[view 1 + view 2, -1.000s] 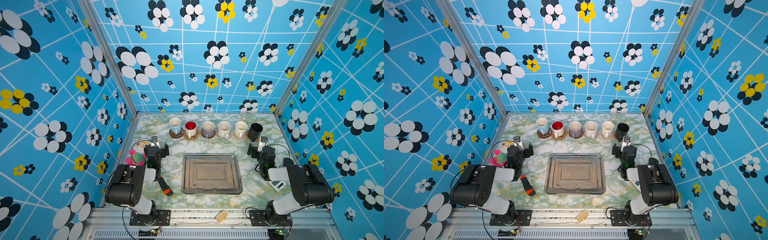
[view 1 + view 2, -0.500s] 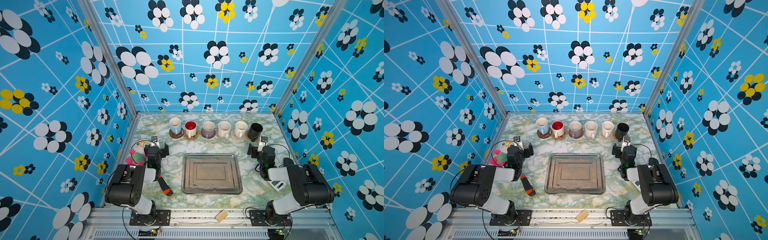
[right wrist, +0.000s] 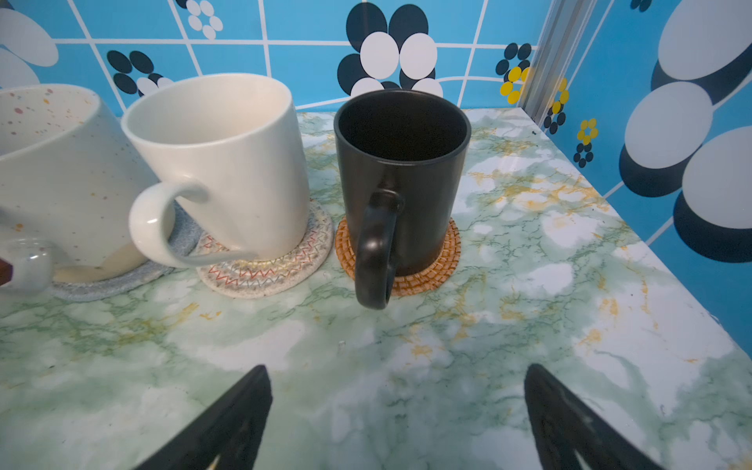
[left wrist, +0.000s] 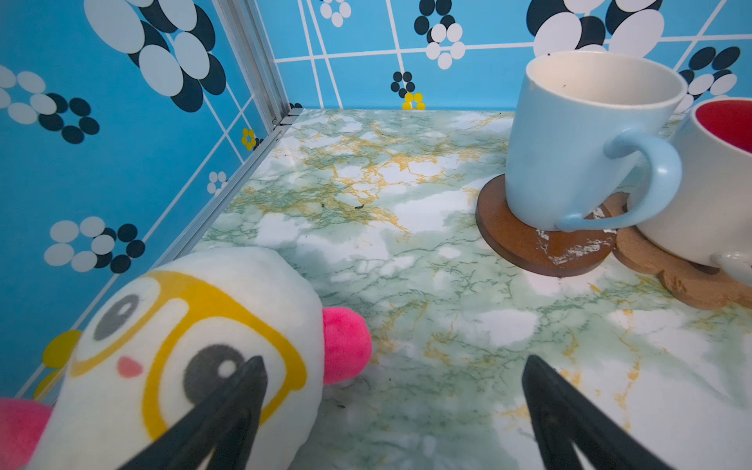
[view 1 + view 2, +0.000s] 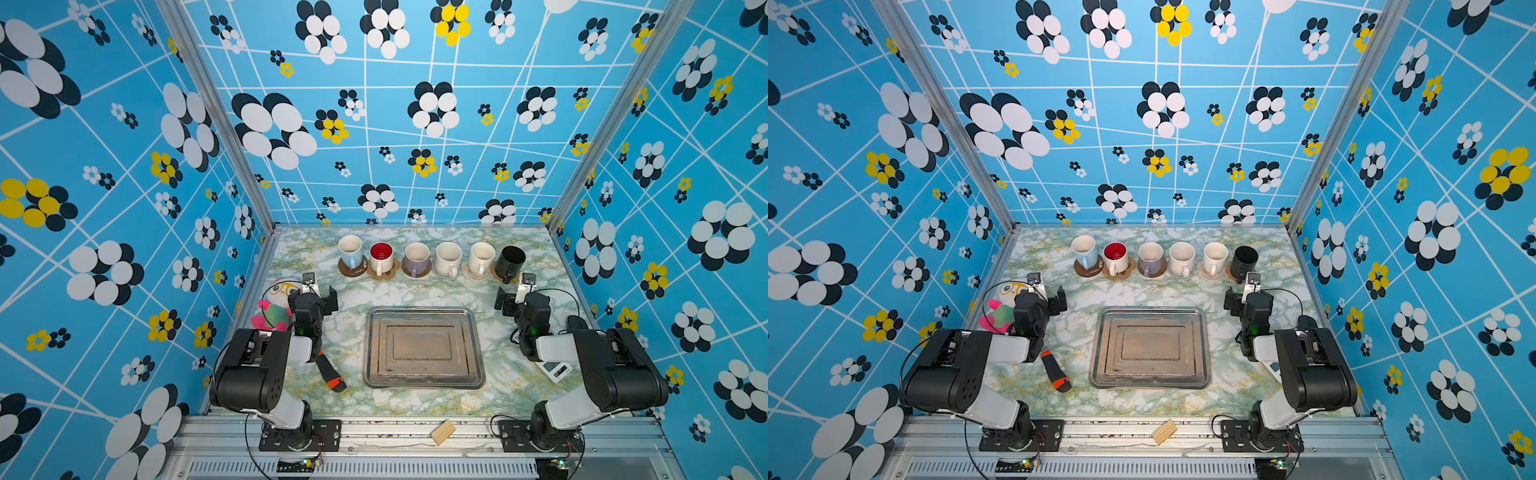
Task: Place cups on coasters
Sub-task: Reset both arms
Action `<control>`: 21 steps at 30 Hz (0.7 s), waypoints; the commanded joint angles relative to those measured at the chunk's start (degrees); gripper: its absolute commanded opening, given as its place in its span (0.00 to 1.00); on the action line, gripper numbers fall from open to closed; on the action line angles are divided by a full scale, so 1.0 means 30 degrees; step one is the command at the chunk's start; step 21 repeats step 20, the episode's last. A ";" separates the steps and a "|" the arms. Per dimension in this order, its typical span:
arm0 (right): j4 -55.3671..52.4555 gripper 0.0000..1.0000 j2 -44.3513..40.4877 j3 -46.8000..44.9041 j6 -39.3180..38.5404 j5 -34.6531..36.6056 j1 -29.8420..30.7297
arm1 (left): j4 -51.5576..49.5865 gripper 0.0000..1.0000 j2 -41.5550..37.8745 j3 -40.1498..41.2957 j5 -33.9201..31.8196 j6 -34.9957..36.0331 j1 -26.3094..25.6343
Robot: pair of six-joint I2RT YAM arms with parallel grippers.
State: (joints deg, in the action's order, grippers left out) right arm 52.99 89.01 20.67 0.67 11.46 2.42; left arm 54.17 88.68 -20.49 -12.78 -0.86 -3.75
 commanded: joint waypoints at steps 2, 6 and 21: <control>0.0386 0.99 0.0066 0.0260 0.0188 0.0163 -0.0121 | -0.0066 0.99 -0.0044 -0.0201 0.0277 -0.0210 0.0107; 0.0383 0.99 0.0081 0.0264 0.0193 0.0163 -0.0105 | -0.0040 0.99 -0.0030 -0.0179 0.0281 -0.0210 0.0107; 0.0386 0.99 0.0083 0.0253 0.0188 0.0163 -0.0104 | -0.0069 0.99 -0.0031 -0.0214 0.0333 -0.0210 0.0115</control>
